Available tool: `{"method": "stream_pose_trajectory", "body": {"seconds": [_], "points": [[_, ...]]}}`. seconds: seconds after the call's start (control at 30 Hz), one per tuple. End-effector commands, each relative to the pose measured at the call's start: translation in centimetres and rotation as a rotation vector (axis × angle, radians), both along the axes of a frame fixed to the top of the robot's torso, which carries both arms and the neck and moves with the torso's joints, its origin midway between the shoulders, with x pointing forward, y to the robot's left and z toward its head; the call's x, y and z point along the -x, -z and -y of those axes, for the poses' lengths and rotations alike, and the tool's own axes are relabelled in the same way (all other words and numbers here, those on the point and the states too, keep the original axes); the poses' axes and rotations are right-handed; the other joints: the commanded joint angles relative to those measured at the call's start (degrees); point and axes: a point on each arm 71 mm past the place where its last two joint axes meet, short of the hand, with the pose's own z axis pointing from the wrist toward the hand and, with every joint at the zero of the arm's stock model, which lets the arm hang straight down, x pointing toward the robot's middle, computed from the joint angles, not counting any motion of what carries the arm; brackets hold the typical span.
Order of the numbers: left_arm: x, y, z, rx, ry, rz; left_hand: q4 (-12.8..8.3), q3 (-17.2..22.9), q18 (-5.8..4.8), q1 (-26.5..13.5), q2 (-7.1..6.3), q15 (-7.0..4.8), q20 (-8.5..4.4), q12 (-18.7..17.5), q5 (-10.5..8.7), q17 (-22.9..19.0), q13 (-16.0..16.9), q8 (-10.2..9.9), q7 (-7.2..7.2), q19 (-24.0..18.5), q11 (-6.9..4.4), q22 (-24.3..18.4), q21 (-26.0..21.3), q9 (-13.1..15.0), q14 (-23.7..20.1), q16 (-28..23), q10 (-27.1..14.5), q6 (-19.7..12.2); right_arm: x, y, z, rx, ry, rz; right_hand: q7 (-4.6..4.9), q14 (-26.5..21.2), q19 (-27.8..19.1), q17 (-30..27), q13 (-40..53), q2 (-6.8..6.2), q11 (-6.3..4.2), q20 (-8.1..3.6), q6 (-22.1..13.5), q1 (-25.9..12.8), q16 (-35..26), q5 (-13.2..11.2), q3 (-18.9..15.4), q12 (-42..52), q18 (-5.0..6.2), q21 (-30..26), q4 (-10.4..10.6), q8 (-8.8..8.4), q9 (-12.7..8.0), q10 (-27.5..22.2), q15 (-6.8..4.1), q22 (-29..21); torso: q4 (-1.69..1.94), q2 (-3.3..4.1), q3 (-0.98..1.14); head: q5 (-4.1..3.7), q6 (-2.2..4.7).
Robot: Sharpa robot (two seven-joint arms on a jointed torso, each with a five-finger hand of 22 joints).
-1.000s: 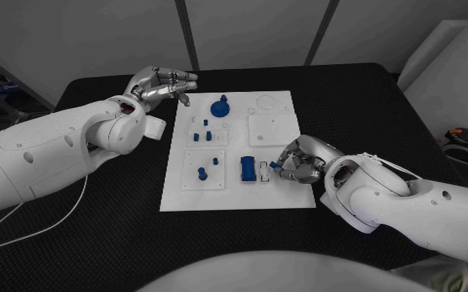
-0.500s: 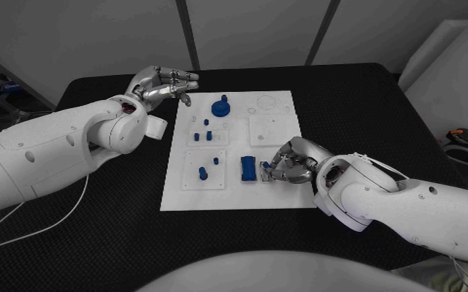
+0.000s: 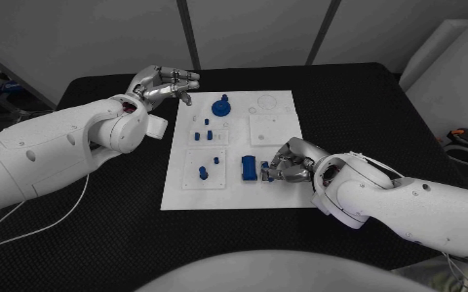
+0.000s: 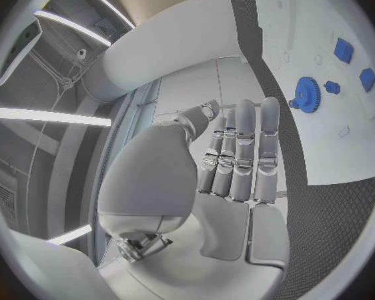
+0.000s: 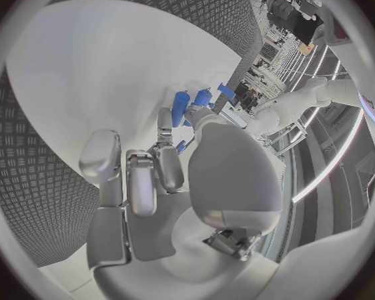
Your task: Assemble the parts on the task board
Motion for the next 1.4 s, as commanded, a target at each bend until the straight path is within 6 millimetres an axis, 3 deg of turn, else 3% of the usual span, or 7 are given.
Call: {"method": "stream_pose_trajectory", "body": {"seconds": [0.03,0.2,0.43,0.67,1.1,1.2,1.4], "points": [[0.0,-0.1,0.2,0.006,0.013,-0.001,-0.17,-0.1,2.09,0.06,0.62,0.21,0.0,0.27,0.11,-0.1,0.02,-0.29,0.26,-0.45,-0.07,-0.09,-0.33,-0.05,-0.33,-0.26,-0.4,-0.07,0.1,0.2,-0.2,0.018,-0.01,-0.022,0.27,6.17,0.16,15.09,3.4,0.06,0.12,-0.16,-0.08,-0.83,0.29,-0.19,-1.03,0.31,-1.16,0.25,0.05,-0.32,-0.04,0.56,-0.37,0.04,-0.05,0.03,0.03,0.02,-0.02],[0.0,-0.1,0.2,0.006,0.014,-0.002,-0.17,-0.1,2.09,0.06,0.62,0.21,0.0,0.27,0.11,-0.1,0.02,-0.29,0.26,-0.45,-0.07,-0.09,-0.33,-0.05,-0.33,-0.26,-0.4,-0.07,0.1,0.2,-0.2,0.024,-0.011,-0.016,0.25,6.17,0.16,15.09,3.54,0.48,0.11,-0.18,-0.05,-1.97,0.29,-1.02,-2.99,0.4,-1.16,0.22,0.11,-0.22,0.15,0.61,-0.37,0.06,-0.03,0.01,0.02,-0.01,0.0],[0.0,-0.1,0.2,0.006,0.014,-0.003,-0.19,-0.1,2.09,0.07,0.67,0.21,-0.01,0.33,0.1,-0.15,0.02,-0.31,0.28,-0.46,-0.06,-0.09,-0.35,-0.05,-0.34,-0.27,-0.44,-0.08,0.0,0.1,-0.4,0.023,-0.015,-0.005,0.34,6.17,0.11,15.09,3.73,1.34,0.22,-0.11,-0.11,-4.11,0.29,-5.89,-6.71,0.47,-1.15,0.1,0.29,-0.21,0.35,0.63,-0.28,-0.01,-0.02,0.01,0.04,0.03,-0.07],[0.0,-0.1,0.2,0.006,0.014,-0.003,-0.19,-0.1,2.09,0.07,0.67,0.21,-0.01,0.33,0.1,-0.15,0.02,-0.31,0.28,-0.46,-0.06,-0.09,-0.35,-0.05,-0.34,-0.27,-0.44,-0.08,0.1,0.0,-0.5,0.018,-0.021,0.002,0.32,6.17,0.11,15.09,3.94,2.34,0.23,-0.06,-0.08,-6.27,0.29,-8.84,-10.12,0.61,-1.14,0.06,0.39,-0.22,0.47,0.69,-0.25,0.02,-0.04,0.04,0.04,-0.03,-0.12],[-0.1,0.0,0.1,0.005,0.013,-0.004,-0.19,-0.09,2.09,0.07,0.71,0.21,-0.01,0.34,0.1,-0.17,0.02,-0.31,0.29,-0.47,-0.05,-0.09,-0.36,-0.06,-0.35,-0.27,-0.46,-0.1,0.3,-0.3,0.0,0.02,-0.02,0.023,0.23,6.17,0.16,15.09,4.26,3.22,0.18,-0.08,0.04,-7.17,0.29,-9.87,-12.3,0.93,-1.15,0.09,0.43,-0.14,0.6,0.84,-0.29,0.15,-0.12,-0.05,0.03,-0.08,-0.07],[-0.1,0.0,0.1,0.005,0.012,-0.004,-0.19,-0.09,2.09,0.07,0.71,0.21,-0.01,0.34,0.1,-0.17,0.02,-0.31,0.29,-0.47,-0.05,-0.09,-0.36,-0.06,-0.35,-0.27,-0.46,-0.1,0.3,-0.4,0.5,0.021,-0.03,0.032,0.17,6.17,0.07,15.09,4.18,3.49,0.1,-0.14,-0.12,-4.21,0.29,-9.68,-12.49,0.74,-1.11,-0.03,-0.61,-0.14,0.68,0.76,-0.38,0.0,-0.03,-0.07,0.02,-0.15,-0.03],[-0.1,0.0,0.0,0.004,0.011,-0.004,-0.19,-0.09,2.09,0.07,0.71,0.21,-0.01,0.34,0.1,-0.17,0.02,-0.31,0.29,-0.47,-0.05,-0.09,-0.36,-0.06,-0.35,-0.27,-0.46,-0.1,0.5,-0.5,0.8,0.021,-0.069,0.038,0.22,6.17,-0.07,15.09,4.01,3.33,0.13,-0.16,-0.33,0.84,0.29,-12.45,-13.11,0.36,-1.08,-0.21,-2.44,-0.16,0.78,0.56,-0.36,-0.18,-0.13,0.0,0.03,-0.12,0.18]]}}
